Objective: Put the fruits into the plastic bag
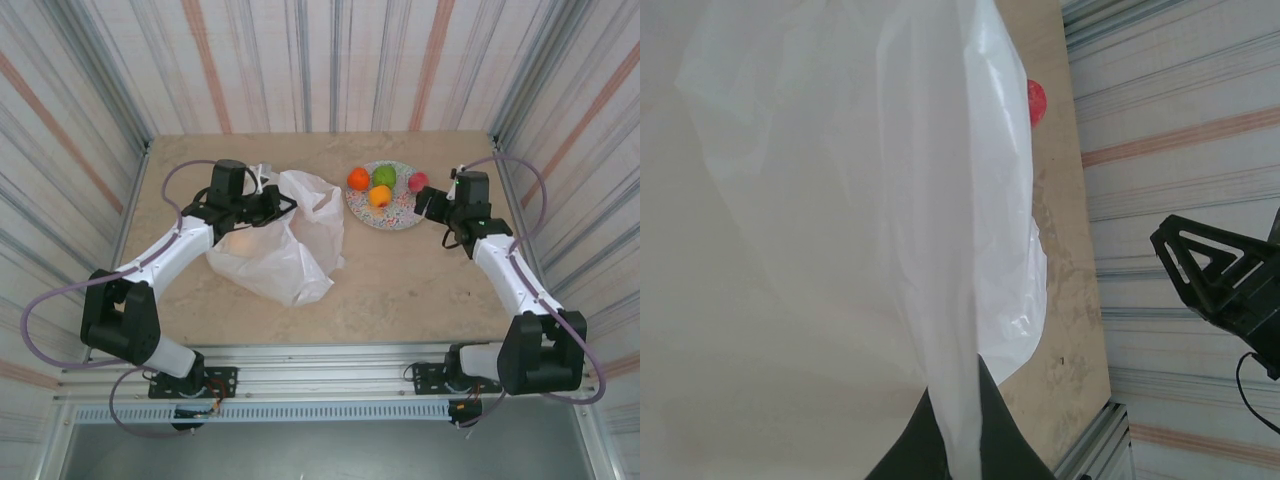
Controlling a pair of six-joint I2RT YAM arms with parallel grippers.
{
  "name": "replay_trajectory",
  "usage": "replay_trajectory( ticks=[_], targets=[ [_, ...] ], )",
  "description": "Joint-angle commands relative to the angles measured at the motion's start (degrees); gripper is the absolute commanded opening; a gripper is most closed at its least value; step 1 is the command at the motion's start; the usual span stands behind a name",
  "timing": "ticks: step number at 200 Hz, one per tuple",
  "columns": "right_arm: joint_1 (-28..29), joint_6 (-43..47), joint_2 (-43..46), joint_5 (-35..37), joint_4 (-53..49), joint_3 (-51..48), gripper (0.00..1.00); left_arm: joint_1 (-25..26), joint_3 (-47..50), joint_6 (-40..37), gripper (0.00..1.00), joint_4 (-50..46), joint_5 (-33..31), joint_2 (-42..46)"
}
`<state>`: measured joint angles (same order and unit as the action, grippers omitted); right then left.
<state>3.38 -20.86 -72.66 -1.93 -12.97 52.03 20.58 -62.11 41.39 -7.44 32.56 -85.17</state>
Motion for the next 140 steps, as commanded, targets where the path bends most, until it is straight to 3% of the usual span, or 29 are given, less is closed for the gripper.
replay_trajectory(
  ticks=[1,93,140],
  targets=[
    [-2.26,1.79,-2.07,-1.86,-2.07,2.13,0.99,-0.51,0.12,-0.99,0.0,-0.34,0.91,0.7],
    [-3.14,4.15,-16.59,0.77,-7.72,12.85,0.99,-0.54,0.19,-1.13,0.0,-0.46,0.93,0.97],
    [-2.43,6.56,-30.41,5.66,-11.92,24.69,0.96,-0.54,-0.43,-1.05,0.0,-0.95,1.19,0.91]
  ],
)
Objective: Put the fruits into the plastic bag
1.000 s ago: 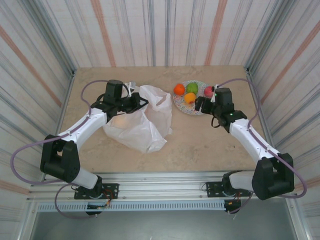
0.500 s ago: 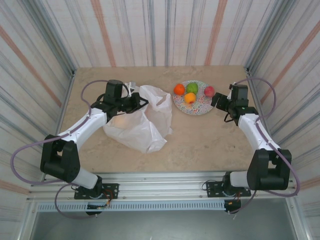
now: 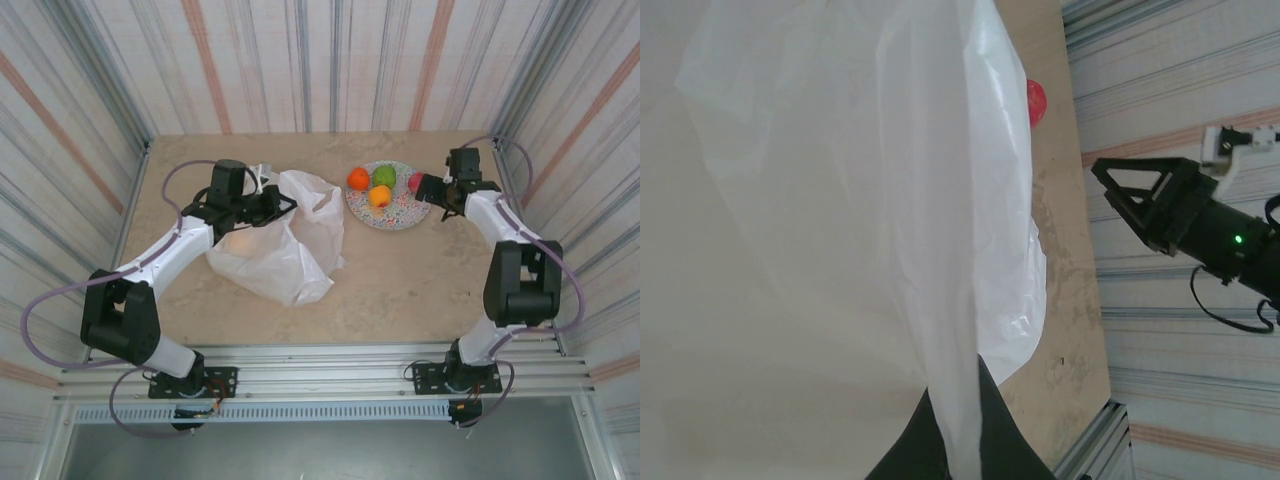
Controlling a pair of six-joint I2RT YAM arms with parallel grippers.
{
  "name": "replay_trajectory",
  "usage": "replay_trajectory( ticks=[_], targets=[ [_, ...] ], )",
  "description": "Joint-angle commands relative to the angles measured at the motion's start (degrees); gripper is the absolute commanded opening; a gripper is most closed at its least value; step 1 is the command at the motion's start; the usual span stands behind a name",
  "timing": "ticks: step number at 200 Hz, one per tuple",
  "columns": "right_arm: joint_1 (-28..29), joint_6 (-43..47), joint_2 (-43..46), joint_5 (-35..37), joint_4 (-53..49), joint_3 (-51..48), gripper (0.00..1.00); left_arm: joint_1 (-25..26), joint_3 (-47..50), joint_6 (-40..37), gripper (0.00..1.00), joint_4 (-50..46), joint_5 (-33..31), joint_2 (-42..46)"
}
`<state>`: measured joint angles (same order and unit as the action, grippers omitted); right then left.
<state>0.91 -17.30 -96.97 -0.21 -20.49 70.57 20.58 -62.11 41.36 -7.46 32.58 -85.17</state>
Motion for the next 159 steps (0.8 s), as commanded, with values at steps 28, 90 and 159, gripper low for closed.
replay_trajectory(
  ticks=[28,90,159],
  targets=[
    [0.28,4.07,-14.96,2.97,-7.7,14.59,0.89,-0.54,-0.45,-1.45,0.0,-1.38,0.82,1.49],
    [1.81,6.0,-25.66,3.58,-11.57,26.38,0.87,-0.58,-0.65,-1.62,0.0,-1.5,0.91,1.12],
    [2.35,7.52,-31.52,3.21,-13.91,33.14,0.74,-0.71,-1.08,-1.61,0.0,-1.55,1.26,0.42]
  ],
)
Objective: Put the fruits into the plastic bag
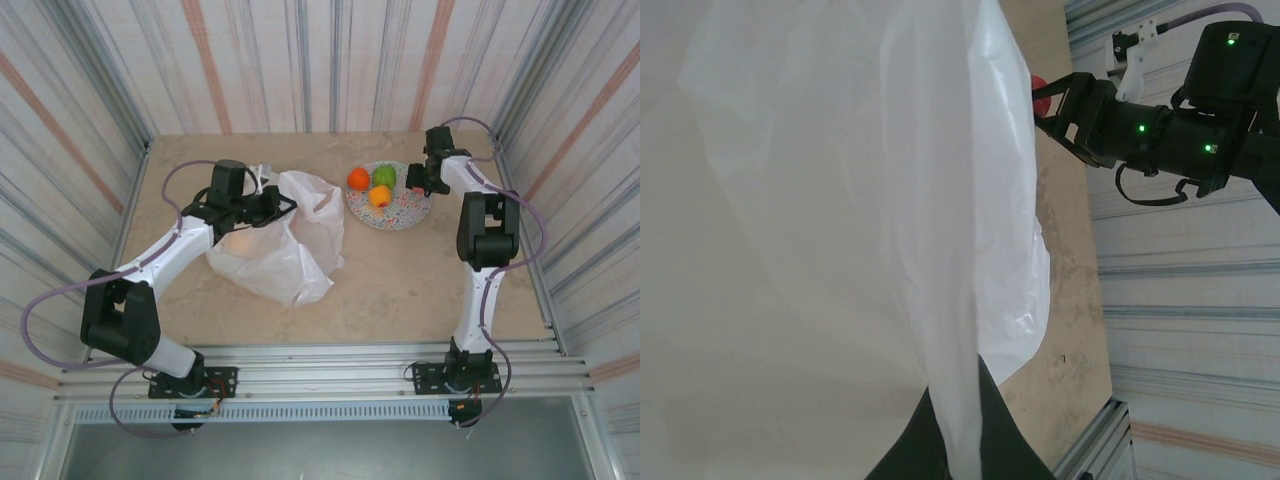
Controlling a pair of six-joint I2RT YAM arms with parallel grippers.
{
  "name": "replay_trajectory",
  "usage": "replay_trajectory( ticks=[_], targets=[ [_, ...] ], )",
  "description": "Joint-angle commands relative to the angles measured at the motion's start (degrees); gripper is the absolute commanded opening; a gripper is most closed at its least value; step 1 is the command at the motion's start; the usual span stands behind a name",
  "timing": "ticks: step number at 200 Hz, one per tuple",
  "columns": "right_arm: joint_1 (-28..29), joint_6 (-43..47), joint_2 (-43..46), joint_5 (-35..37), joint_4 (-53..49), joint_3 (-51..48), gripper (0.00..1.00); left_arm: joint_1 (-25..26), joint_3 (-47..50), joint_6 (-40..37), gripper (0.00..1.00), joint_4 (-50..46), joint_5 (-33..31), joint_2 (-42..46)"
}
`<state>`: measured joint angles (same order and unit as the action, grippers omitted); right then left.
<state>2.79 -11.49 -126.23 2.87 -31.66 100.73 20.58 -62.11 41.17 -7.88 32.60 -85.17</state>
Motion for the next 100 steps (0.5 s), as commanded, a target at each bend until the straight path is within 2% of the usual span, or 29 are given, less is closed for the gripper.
replay_trajectory(
  ticks=[1,100],
  targets=[
    [0.47,1.76,-2.3,0.12,-2.77,3.07,0.73,-0.71,-1.08,-1.43,0.0,-1.15,1.24,0.43],
    [1.05,2.87,-5.22,-1.64,-4.28,8.87,0.64,-0.71,-0.85,-1.47,0.0,-1.35,1.06,0.22]
  ],
)
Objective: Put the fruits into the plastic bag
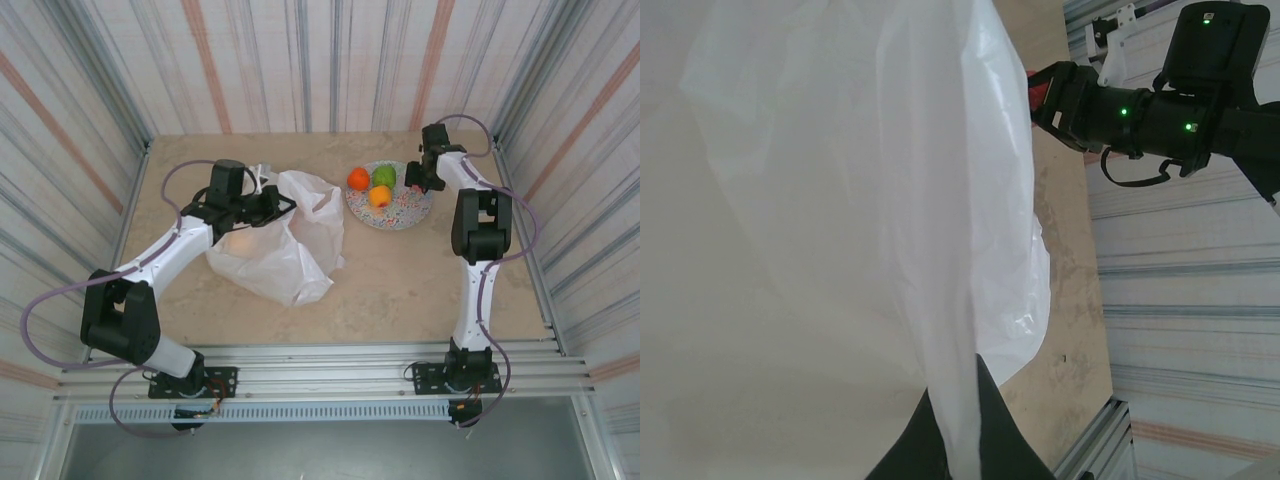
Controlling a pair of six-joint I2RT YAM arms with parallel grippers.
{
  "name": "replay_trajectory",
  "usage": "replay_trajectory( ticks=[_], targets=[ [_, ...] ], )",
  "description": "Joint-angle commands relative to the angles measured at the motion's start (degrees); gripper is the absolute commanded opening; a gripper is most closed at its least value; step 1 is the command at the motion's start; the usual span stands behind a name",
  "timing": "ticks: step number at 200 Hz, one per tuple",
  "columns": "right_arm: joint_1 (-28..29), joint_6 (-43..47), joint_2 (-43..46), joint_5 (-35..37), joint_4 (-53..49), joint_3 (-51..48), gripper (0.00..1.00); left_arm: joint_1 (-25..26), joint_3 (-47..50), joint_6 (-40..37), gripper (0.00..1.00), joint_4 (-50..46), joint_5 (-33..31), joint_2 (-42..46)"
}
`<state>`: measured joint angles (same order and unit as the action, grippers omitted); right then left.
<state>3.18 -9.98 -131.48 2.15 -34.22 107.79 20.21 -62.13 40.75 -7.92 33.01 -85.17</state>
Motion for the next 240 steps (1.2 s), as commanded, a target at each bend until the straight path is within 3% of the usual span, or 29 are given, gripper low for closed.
replay_trajectory(
  ticks=[1,37,53,96,139,183,216,240],
  targets=[
    [0.67,1.36,0.1,-0.92,-1.72,1.77,0.64,-0.34,-0.82,-1.09,0.0,-1.31,0.65,0.24],
    [1.29,1.04,5.03,-1.13,-1.73,0.14,0.63,-0.5,-0.63,-1.22,0.0,-1.53,0.73,0.35],
    [1.7,-0.51,10.11,-2.51,-0.81,-5.53,0.62,-0.76,-0.49,-1.38,0.0,-1.7,0.74,0.59],
    [5.88,-6.3,31.24,-9.66,8.08,-29.6,0.61,-1.04,-0.44,-1.44,0.0,-1.93,0.95,0.97],
    [16.96,-8.27,47.06,-21.2,18.04,-50.2,0.61,-1.22,-0.63,-1.64,0.0,-2.53,1.38,1.03],
    [30.6,-13.35,44.75,-27.37,30.05,-55.88,0.6,-1.2,-0.88,-1.57,0.0,-3.34,1.04,1.14],
    [35.33,-19.39,37.29,-30.26,40.32,-53.71,0.59,-0.92,-0.83,-0.86,0.0,-3.06,1.18,1.32],
    [38.5,-21.5,32.1,-28.37,44.38,-51.03,0.59,-0.87,-0.79,-0.49,0.0,-2.87,1.38,1.49]
  ],
)
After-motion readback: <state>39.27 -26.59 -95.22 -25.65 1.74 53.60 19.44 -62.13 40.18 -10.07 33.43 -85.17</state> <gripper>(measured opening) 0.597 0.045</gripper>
